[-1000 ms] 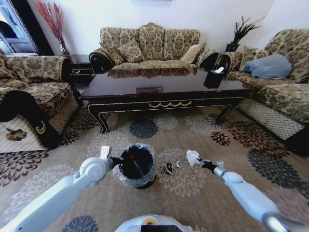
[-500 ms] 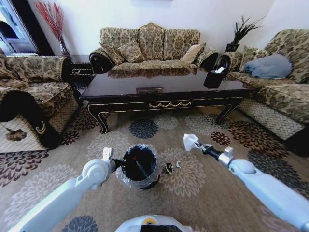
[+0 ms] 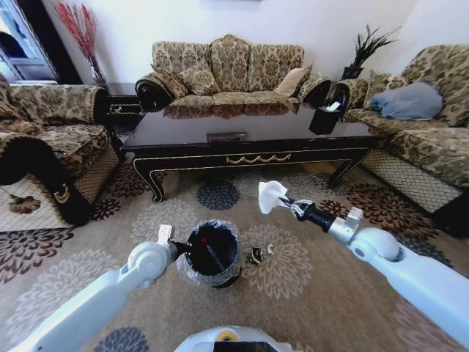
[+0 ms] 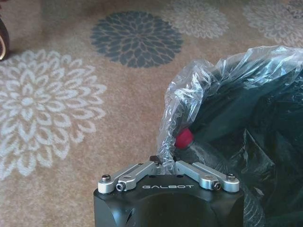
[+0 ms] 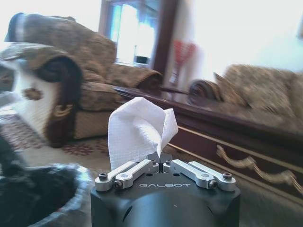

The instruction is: Move to the front of the table and pick up the trash from the floor, then place it into the trash bin.

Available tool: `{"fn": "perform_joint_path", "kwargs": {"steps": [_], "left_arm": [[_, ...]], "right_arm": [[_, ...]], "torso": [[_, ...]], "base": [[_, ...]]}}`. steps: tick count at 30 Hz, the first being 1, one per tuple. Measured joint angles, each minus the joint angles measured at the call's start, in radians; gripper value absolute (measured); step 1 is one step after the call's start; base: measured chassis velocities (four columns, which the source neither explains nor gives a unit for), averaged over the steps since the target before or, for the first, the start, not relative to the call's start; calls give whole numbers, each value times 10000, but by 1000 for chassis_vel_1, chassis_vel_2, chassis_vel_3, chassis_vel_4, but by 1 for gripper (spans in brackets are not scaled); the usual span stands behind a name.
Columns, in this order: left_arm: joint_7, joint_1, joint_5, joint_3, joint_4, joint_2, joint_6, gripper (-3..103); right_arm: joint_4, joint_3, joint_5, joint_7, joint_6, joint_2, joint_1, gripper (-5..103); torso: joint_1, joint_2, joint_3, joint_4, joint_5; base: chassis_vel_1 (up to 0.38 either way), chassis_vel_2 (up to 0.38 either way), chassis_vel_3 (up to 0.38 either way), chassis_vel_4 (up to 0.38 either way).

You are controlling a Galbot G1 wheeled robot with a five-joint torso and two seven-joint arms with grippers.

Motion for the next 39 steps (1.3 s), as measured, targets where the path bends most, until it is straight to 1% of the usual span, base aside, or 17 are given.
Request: {"fn": "perform_joint_path", "kwargs": {"steps": [3, 4, 9, 17, 18, 19, 22, 24, 25, 26, 27, 31, 33, 36, 37, 38, 39], "left_arm": [[-148, -312, -17, 492, 257, -391, 17, 0], [-148, -312, -17, 492, 257, -391, 17, 0], [-418, -887, -181, 1341, 431, -871, 18, 0], [-534, -1016, -224, 1682, 572, -1134, 18, 0], [-538, -993, -224, 1708, 572, -1140, 18, 0], [-547, -978, -221, 1727, 566, -1142, 18, 0], [-555, -971, -219, 1736, 556, -1144, 19, 0], [-572, -977, -222, 1737, 511, -1149, 17, 0], [-583, -984, -227, 1732, 490, -1148, 14, 0], [-587, -983, -232, 1726, 474, -1149, 12, 0], [-587, -983, -232, 1726, 474, -1149, 12, 0], [-608, -849, -232, 1654, 427, -1191, 0, 0], [-609, -826, -231, 1653, 421, -1201, 0, 0], [-622, -784, -195, 1664, 409, -1243, -1, 0], [-622, -784, -195, 1664, 409, -1243, -1, 0], [-626, -781, -190, 1672, 401, -1263, -3, 0], [-626, -778, -190, 1679, 398, -1279, -5, 0]], "right_arm": [[570, -257, -910, -41, 284, -51, -343, 0], [570, -257, -910, -41, 284, -51, -343, 0], [1186, -651, -1649, 44, 282, 11, -731, 0], [1151, -888, -2034, -80, 326, 134, -1141, 0], [1129, -895, -2067, -118, 349, 142, -1198, -3], [1127, -899, -2109, -177, 363, 142, -1259, -1], [1131, -898, -2142, -272, 370, 131, -1322, 1], [1156, -862, -2239, -687, 376, 65, -1490, 10], [1157, -836, -2318, -878, 376, 39, -1553, 10], [1157, -825, -2372, -956, 376, 35, -1586, 15], [1157, -825, -2372, -956, 376, 35, -1586, 15], [1143, -820, -2500, -1108, 376, 29, -1662, 37], [1142, -819, -2515, -1129, 376, 19, -1662, 37], [1151, -817, -2546, -1148, 371, -40, -1609, 53], [1151, -817, -2546, -1148, 371, -40, -1609, 53], [1160, -816, -2554, -1149, 369, -51, -1586, 58], [1169, -815, -2568, -1148, 368, -56, -1566, 58]], "torso": [[0, 0, 1, 3, -1], [0, 0, 1, 3, -1], [0, 0, 0, -2, 1], [0, 0, 1, 1, 1], [0, 0, 1, 1, 1], [0, 0, 1, 1, 1], [0, 0, 1, 2, 1], [0, 0, 1, 2, 0], [0, 0, 1, 1, -1], [0, 0, 0, 1, -1], [0, 0, 0, 1, -1], [0, 0, 1, 2, 0], [0, 0, 1, 1, -1], [0, 0, 2, 1, 0], [0, 0, 2, 1, 0], [0, 0, 2, 2, -1], [0, 0, 2, 2, -1]], "base": [[0, 0, 0, 0], [0, 0, 0, 0], [0, 0, 0, 0], [0, 0, 0, 0], [0, 0, 0, 0], [0, 0, 0, 0], [0, 0, 0, 0], [0, 0, 0, 0], [0, 0, 0, 0], [0, 0, 0, 0], [0, 0, 0, 0], [0, 0, 0, 0], [0, 0, 0, 0], [0, 0, 0, 0], [0, 0, 0, 0], [0, 0, 0, 0], [0, 0, 0, 0]]}}
